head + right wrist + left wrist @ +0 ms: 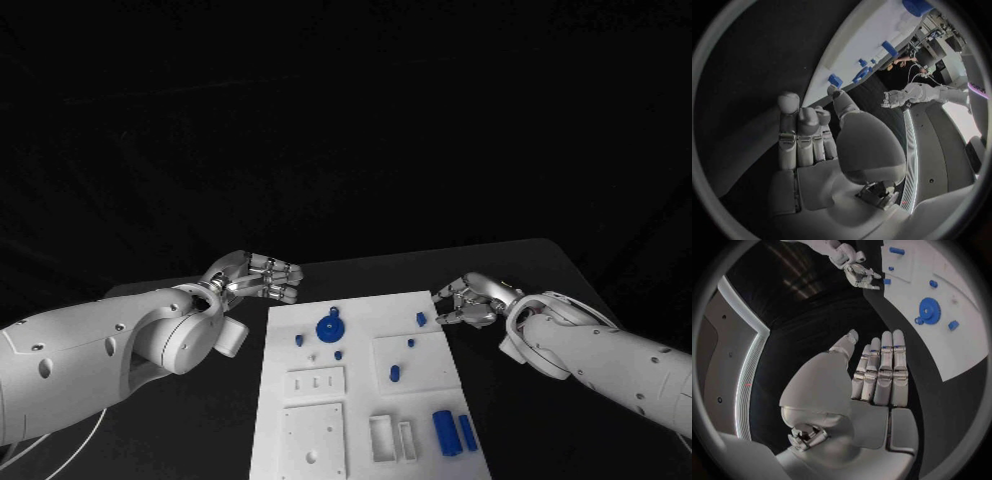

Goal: Assemble the parts on the task board

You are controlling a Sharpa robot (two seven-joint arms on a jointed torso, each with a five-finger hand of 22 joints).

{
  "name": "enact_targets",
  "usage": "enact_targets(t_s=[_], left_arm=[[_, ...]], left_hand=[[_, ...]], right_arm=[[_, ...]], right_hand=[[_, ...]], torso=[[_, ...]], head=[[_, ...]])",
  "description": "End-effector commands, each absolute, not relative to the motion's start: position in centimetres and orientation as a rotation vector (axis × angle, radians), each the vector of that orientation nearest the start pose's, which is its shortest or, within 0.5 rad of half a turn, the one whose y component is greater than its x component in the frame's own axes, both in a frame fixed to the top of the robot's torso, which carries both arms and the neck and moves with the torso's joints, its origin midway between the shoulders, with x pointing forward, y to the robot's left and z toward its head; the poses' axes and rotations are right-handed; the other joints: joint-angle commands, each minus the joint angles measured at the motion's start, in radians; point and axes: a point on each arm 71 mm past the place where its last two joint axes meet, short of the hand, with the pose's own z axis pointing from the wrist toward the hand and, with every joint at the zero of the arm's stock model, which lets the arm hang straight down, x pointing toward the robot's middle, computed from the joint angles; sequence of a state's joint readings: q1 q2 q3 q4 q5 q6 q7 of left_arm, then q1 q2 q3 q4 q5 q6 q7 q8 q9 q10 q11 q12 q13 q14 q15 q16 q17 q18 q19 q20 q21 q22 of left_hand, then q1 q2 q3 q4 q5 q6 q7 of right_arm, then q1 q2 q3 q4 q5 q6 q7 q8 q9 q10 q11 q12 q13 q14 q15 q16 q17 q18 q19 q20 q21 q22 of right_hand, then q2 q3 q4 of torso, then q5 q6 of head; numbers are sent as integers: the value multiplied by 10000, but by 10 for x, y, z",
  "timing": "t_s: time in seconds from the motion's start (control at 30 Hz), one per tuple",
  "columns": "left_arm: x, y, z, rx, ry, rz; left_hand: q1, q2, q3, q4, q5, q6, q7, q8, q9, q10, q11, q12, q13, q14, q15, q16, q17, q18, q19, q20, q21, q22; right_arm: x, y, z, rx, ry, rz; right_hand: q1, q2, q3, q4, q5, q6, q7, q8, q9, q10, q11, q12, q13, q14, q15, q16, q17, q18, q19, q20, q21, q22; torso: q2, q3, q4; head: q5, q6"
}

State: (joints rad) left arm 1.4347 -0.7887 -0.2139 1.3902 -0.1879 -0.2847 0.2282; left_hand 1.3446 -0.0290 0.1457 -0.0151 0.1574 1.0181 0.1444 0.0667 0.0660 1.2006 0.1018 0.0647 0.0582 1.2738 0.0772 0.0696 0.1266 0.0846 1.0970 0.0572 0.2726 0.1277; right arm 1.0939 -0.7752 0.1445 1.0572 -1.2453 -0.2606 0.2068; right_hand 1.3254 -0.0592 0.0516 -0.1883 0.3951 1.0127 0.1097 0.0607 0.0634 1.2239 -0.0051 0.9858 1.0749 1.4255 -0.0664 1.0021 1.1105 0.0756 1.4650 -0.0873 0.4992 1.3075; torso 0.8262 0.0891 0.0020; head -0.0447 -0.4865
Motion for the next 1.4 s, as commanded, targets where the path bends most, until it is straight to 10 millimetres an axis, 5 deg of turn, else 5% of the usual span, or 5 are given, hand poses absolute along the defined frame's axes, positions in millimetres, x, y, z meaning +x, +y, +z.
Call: enact_targets(t_s=[0.03, 0.37, 1.4], left_arm=[[530, 219, -136, -8122, 15917, -13251], [529, 219, -136, -8104, 15933, -13234], [529, 219, -136, -8043, 16010, -13186]], left_hand=[[-30, -15, -75, -37, -40, -97, 2, -19, 2, -23, 9, -39, 12, -42, 1, -21, 2, -67, -8, 36, -46, -17], [-30, -15, -75, -37, -40, -97, 2, -19, 2, -23, 9, -39, 12, -42, 1, -21, 2, -67, -8, 36, -46, -17], [5, 6, -104, -76, -4, -90, 0, -16, 3, -35, 12, -42, 11, -53, 4, -20, -5, -62, -4, 39, -61, -34]], right_arm=[[549, -306, -212, 962, 16519, 6799], [550, -302, -221, 877, 16683, 6764], [546, -289, -228, 644, 17015, 7124]], right_hand=[[-48, 88, -12, -192, -14, -29, -57, 8, -9, -57, -28, -14, -15, -64, -44, -17, -9, -48, 79, -53, -47, 624], [-140, 244, 182, -321, -132, 8, -89, 10, -9, -48, -77, 20, 19, -49, -73, 36, 43, -62, 87, -75, 33, 632], [-396, 476, 560, -425, -464, 324, -223, 8, -12, -32, -206, 158, 150, -16, -156, 172, 203, -133, 59, -153, 255, 659]], torso=[[46, 43, 56], [106, 54, 112], [73, -11, 88]], head=[[-45, -4], [-114, -35], [-54, -123]])
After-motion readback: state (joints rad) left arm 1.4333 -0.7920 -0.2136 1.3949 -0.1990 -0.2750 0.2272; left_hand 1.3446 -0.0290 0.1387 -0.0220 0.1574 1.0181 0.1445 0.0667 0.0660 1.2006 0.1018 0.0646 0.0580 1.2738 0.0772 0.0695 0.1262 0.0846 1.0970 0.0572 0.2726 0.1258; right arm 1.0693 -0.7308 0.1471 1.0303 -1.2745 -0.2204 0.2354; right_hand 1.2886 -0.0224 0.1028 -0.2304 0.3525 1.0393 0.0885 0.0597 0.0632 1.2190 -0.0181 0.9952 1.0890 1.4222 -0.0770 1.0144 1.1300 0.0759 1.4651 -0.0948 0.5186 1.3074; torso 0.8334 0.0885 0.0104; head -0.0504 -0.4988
